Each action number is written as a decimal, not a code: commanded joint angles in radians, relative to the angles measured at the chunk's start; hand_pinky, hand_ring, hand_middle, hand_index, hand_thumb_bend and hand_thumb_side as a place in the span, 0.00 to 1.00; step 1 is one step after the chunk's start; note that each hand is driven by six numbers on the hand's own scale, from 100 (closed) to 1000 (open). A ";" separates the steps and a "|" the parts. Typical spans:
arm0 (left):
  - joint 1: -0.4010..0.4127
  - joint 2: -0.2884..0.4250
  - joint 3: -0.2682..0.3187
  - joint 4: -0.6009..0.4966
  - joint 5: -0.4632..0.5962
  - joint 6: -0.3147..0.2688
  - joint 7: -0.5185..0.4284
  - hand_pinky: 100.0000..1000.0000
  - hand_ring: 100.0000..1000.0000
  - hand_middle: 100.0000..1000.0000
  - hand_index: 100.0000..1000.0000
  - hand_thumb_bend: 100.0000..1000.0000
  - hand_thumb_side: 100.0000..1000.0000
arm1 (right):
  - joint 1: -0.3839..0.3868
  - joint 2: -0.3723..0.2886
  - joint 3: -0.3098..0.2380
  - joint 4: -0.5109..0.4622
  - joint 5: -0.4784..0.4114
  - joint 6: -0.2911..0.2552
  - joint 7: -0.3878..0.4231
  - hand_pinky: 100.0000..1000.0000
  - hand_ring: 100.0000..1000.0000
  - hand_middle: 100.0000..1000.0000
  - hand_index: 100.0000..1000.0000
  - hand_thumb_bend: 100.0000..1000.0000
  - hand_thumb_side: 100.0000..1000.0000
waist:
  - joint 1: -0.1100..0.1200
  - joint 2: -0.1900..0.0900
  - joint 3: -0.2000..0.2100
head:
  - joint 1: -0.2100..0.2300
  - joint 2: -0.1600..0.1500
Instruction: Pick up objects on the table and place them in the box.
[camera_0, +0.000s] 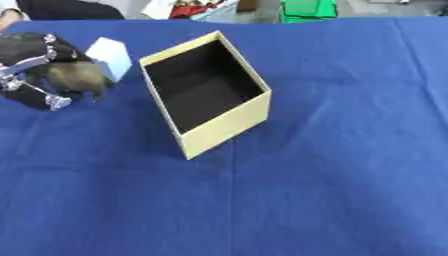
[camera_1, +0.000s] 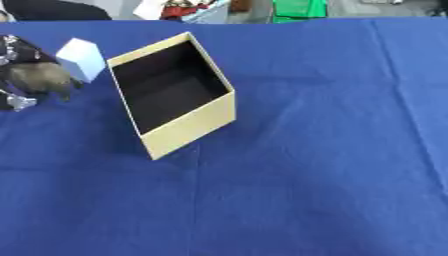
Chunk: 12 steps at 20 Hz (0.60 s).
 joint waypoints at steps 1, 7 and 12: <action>-0.043 0.015 0.016 -0.047 0.035 0.010 -0.026 0.56 0.52 0.37 0.47 0.00 0.06 | -0.008 -0.009 -0.009 -0.014 0.001 -0.001 -0.004 0.86 0.95 0.73 0.95 0.00 0.77 | 0.001 -0.029 0.002 | -0.007 0.003; -0.124 -0.037 -0.005 -0.085 0.072 0.026 -0.067 0.56 0.52 0.37 0.47 0.00 0.09 | -0.008 -0.004 -0.006 -0.016 0.006 -0.003 -0.001 0.86 0.95 0.73 0.95 0.00 0.77 | 0.001 -0.035 0.000 | -0.019 0.006; -0.191 -0.102 -0.029 -0.096 0.093 0.047 -0.089 0.56 0.52 0.38 0.48 0.00 0.13 | -0.009 0.003 -0.001 -0.020 0.008 -0.005 0.004 0.86 0.95 0.73 0.95 0.00 0.77 | 0.005 -0.038 -0.007 | -0.019 0.006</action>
